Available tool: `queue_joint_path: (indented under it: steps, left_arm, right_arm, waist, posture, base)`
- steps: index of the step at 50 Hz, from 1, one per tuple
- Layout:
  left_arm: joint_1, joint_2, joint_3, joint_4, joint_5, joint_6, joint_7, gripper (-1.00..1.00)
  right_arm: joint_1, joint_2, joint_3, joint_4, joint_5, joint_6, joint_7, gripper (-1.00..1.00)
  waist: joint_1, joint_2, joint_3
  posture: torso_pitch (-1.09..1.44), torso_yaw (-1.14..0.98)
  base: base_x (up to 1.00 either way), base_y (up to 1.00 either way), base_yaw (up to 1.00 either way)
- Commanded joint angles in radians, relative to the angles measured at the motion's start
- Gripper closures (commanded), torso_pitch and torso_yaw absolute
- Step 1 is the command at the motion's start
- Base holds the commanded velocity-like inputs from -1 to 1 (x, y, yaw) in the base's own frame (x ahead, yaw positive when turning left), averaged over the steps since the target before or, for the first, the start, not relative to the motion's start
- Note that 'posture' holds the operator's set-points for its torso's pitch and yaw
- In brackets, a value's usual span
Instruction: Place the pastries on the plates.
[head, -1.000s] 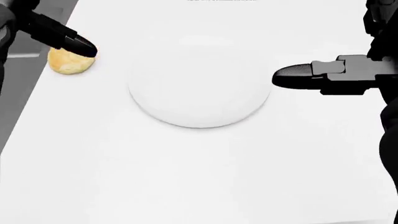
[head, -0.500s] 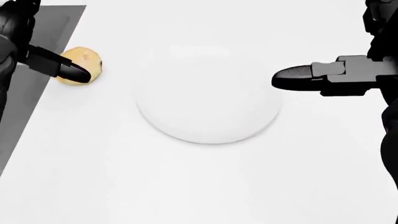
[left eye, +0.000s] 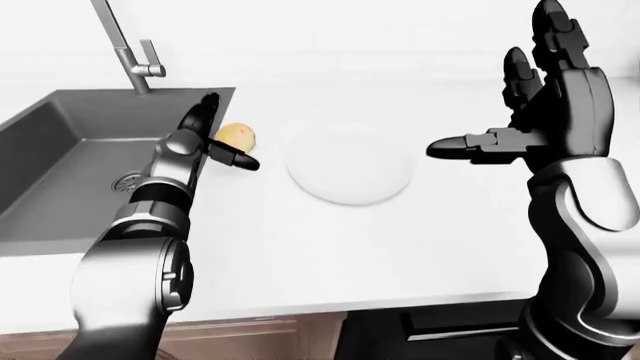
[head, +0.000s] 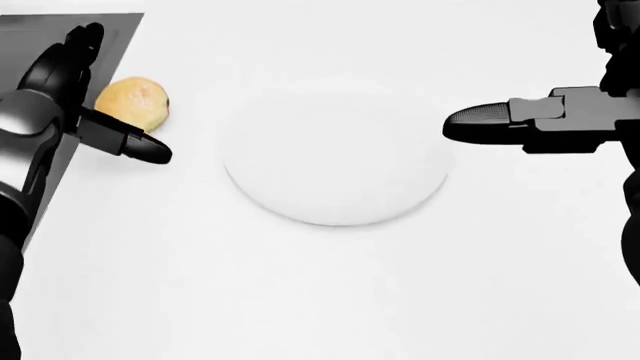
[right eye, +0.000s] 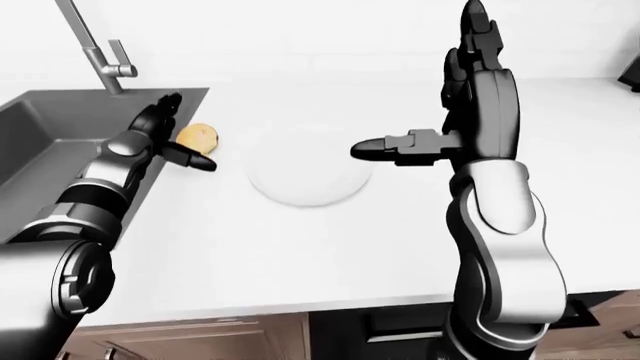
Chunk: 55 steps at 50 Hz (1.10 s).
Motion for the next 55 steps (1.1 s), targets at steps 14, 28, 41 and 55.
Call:
queue_joint_path:
  steps: [14,28,41,55]
  left_arm:
    - [-0.027,0.015,0.004,-0.036,0.009,-0.029,0.014,-0.44]
    - [-0.025,-0.001,-0.025,-0.033,0.081,-0.05,0.047,0.13]
    - [-0.078,0.014,-0.009,-0.053,0.086,-0.057,0.042,0.61]
    - [-0.18,-0.011,-0.035,-0.102,0.071,-0.066,-0.024,0.66]
  right_arm:
    - [-0.029,-0.036,-0.039,-0.089,0.02,0.045,-0.005,-1.0]
    - [-0.035,-0.052,-0.053,-0.124,0.041,0.085,-0.013,-1.0]
    - [-0.04,-0.058,-0.053,-0.118,0.051,0.082,-0.02,-1.0]
    - [-0.031,-0.059,-0.057,-0.131,0.054,0.088,-0.019,-1.0]
  waist:
    - [0.003,-0.001,-0.028]
    - [0.006,-0.002,-0.031]
    - [0.003,-0.002,-0.033]
    - [0.004,-0.007,-0.025]
  posture:
    - [0.0,0.0]
    - [0.0,0.0]
    - [0.0,0.0]
    - [0.0,0.0]
  base:
    - [0.0,0.0,0.0]
    - [0.0,0.0,0.0]
    - [0.0,0.0,0.0]
    - [0.0,0.0,0.0]
